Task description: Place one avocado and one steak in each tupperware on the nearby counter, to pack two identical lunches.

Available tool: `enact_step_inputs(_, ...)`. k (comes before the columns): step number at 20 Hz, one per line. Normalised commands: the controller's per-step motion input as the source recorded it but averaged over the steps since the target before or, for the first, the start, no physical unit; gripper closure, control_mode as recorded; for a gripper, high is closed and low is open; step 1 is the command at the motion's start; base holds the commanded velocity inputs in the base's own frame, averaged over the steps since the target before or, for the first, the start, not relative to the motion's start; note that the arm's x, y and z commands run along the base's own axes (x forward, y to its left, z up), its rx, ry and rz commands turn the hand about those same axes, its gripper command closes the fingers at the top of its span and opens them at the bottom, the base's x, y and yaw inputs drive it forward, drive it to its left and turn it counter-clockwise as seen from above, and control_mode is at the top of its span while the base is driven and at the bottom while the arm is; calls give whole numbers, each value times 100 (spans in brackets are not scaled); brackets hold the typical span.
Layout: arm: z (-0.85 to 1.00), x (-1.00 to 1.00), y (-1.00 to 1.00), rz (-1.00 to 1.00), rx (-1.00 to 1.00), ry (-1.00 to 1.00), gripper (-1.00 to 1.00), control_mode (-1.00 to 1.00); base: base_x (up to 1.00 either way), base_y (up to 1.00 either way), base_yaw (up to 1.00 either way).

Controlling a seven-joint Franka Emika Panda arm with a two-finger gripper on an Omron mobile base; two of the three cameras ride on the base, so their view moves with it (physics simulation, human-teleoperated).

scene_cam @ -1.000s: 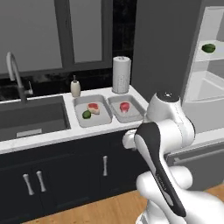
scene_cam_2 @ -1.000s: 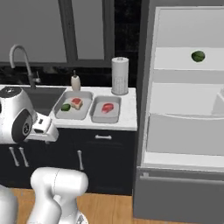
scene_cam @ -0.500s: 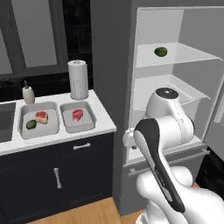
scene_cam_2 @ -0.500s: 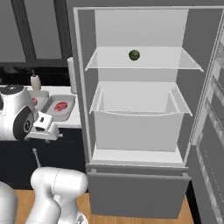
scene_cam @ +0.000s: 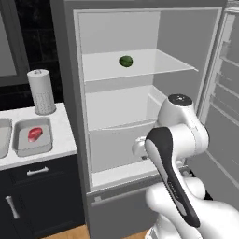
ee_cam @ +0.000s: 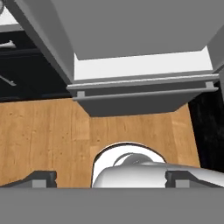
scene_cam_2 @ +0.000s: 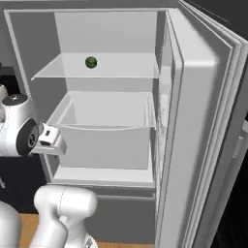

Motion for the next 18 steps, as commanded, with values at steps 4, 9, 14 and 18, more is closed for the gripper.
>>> enact_step_inputs(4, 0, 0, 0, 0, 0, 0, -100, 100, 62, -2, -2)
enact_step_inputs(9, 0, 0, 0, 0, 0, 0, -100, 100, 67, 24, -10)
enact_step_inputs(14, 33, 9, 0, -4, 0, -1, -100, -100, 44, 10, -6)
enact_step_inputs(18, 100, 0, -10, -8, 0, -18, -100, -100, 0, 0, 0)
